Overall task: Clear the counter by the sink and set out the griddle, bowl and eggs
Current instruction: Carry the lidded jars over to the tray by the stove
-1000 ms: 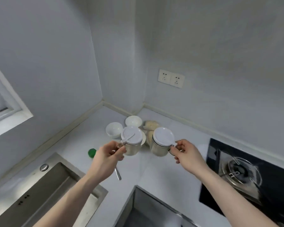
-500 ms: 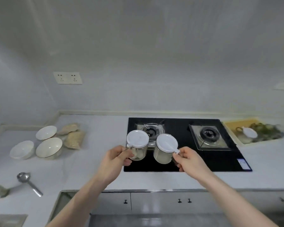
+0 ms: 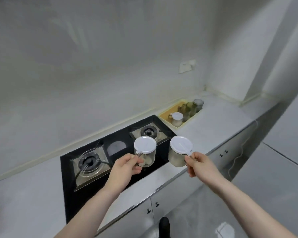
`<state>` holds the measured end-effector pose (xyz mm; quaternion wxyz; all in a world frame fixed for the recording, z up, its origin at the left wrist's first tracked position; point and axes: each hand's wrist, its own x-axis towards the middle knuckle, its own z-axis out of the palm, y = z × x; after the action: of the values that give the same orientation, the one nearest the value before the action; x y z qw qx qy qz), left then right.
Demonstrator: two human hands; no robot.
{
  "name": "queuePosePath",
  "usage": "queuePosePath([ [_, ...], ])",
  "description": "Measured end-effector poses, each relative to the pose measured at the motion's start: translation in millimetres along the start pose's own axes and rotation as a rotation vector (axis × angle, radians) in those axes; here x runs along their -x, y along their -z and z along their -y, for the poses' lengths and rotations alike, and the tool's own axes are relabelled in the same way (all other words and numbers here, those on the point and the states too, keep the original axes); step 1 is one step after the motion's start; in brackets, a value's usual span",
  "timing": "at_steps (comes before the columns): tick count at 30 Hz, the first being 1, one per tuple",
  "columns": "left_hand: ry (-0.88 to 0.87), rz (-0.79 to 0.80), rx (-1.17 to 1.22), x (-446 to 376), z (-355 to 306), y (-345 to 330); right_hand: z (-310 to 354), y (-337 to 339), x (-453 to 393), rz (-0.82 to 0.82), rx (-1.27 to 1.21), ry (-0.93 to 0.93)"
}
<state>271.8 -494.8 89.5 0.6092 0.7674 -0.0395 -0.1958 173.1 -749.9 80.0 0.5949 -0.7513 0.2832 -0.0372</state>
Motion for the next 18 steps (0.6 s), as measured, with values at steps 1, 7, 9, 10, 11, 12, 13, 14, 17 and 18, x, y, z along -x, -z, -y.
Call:
queuePosePath([
  [1, -0.005, 0.018, 0.003, -10, -4, -13, -3, 11, -4, -0.023, -0.011, -0.006],
  [7, -0.013, 0.128, 0.034, -67, -27, -87, -9, 69, -43, -0.135, -0.066, -0.048],
  [9, -0.008, 0.157, 0.049, -89, -33, -105, -6, 85, -65, -0.142, -0.071, -0.051],
  [10, -0.007, 0.161, 0.051, -103, -37, -113, -4, 93, -78, -0.143, -0.06, -0.05],
  [11, -0.004, 0.156, 0.05, -114, -39, -119, -1, 98, -89, -0.145, -0.055, -0.051],
  [12, 0.0, 0.146, 0.053, -129, -42, -125, 2, 105, -104, -0.15, -0.051, -0.056],
  [13, 0.011, 0.136, 0.058, -142, -43, -129, 5, 109, -117, -0.154, -0.057, -0.059],
  [14, 0.023, 0.131, 0.058, -155, -45, -131, 9, 113, -129, -0.155, -0.057, -0.061],
  [17, 0.06, 0.145, 0.062, -198, -47, -137, 20, 122, -166, -0.168, -0.028, -0.047],
  [18, 0.075, 0.129, 0.07, -214, -50, -141, 23, 126, -178, -0.173, -0.024, -0.039],
])
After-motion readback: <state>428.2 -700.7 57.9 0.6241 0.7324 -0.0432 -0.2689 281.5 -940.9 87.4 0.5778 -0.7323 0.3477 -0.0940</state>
